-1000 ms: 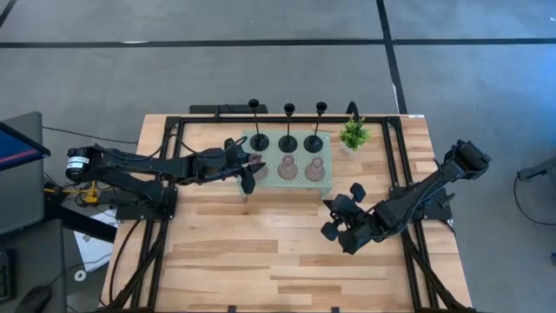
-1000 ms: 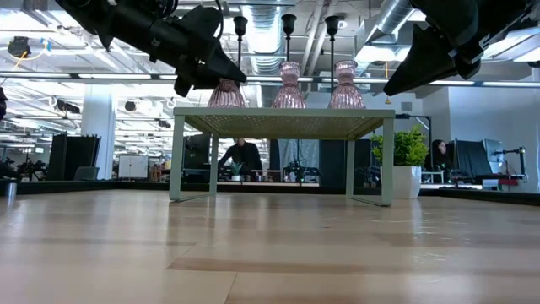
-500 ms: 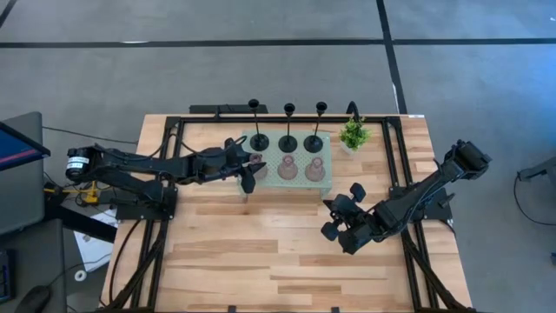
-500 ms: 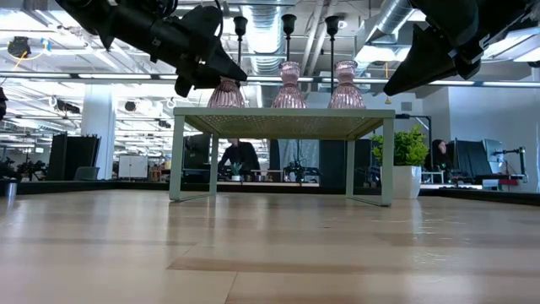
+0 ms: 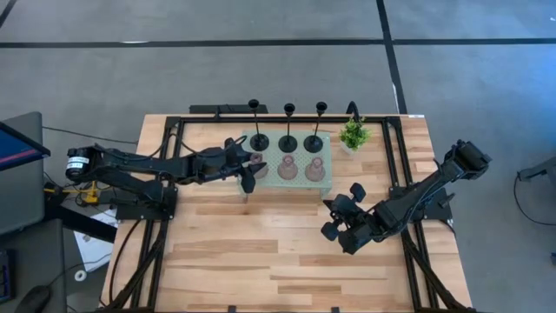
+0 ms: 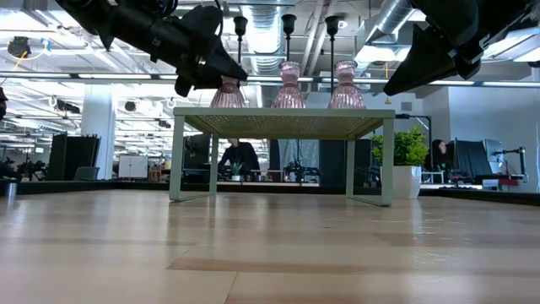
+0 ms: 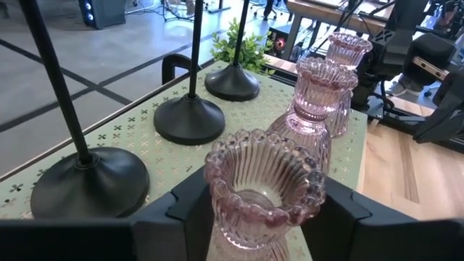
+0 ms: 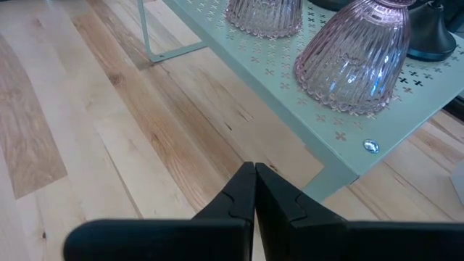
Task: Pick & Place candle stick holders
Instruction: Put the glass candle holder on the shelf aligned with the other black candle holder, then return to Home Position
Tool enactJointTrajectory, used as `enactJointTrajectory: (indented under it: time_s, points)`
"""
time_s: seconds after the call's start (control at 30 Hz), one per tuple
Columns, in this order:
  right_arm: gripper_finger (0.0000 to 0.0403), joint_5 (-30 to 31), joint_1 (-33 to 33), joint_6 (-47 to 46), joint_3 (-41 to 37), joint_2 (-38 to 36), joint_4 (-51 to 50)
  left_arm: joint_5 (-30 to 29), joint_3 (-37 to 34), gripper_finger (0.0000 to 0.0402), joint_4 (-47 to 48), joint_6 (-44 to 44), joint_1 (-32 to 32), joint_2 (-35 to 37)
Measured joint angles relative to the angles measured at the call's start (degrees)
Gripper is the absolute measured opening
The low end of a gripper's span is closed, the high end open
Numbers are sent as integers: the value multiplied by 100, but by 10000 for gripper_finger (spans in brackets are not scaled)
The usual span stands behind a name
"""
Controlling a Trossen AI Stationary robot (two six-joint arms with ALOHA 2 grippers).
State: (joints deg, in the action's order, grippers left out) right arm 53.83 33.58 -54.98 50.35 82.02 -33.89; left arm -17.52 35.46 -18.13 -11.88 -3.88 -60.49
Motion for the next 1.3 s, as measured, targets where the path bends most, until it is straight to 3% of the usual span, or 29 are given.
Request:
enactJointTrajectory:
  time_s: [0.57, 1.03, 1.17, 1.3]
  points:
    - [0, -1, 2, 0, 0, 0, 0, 0, 1, 241, -433, 604, 0, 101]
    - [0, -5, 2, 2, 0, 0, -2, 23, 2, 247, -426, 1014, 83, 1301]
    - [0, -8, 2, 3, 0, 0, -4, 685, 2, 234, -421, 1094, 199, 1552]
    - [0, -12, 2, 4, 0, 0, -4, 1491, 2, 192, -378, 1329, 331, 1598]
